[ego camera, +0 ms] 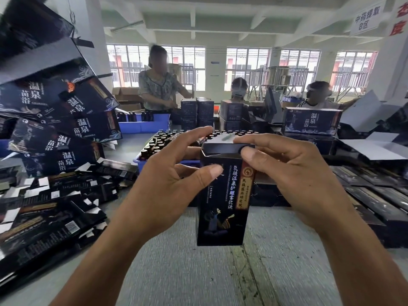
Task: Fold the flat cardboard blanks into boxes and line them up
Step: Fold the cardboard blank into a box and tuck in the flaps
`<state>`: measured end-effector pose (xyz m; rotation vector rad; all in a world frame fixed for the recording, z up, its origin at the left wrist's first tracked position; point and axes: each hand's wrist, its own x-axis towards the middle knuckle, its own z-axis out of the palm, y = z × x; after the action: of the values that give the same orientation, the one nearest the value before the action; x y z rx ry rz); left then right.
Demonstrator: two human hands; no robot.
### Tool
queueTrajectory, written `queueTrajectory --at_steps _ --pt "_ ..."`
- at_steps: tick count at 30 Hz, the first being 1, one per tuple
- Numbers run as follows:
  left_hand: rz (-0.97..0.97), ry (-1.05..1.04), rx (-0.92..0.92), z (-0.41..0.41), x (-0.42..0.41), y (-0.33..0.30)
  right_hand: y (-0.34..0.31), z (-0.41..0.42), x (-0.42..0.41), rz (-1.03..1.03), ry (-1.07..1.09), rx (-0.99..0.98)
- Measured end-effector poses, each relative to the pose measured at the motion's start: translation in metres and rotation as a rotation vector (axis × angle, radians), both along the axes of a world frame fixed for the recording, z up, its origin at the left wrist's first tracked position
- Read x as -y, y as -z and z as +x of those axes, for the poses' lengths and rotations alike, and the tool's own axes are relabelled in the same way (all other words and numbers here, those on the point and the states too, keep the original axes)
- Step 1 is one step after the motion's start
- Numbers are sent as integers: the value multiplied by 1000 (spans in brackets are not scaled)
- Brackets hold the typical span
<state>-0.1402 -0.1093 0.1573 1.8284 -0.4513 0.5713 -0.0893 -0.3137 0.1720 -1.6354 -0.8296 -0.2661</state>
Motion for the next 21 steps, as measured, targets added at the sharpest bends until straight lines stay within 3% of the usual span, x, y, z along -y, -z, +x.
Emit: queueTrajectory --at_steps 21 --pt "-81 13 -22 -4 3 -2 -6 -4 6 -17 50 4"
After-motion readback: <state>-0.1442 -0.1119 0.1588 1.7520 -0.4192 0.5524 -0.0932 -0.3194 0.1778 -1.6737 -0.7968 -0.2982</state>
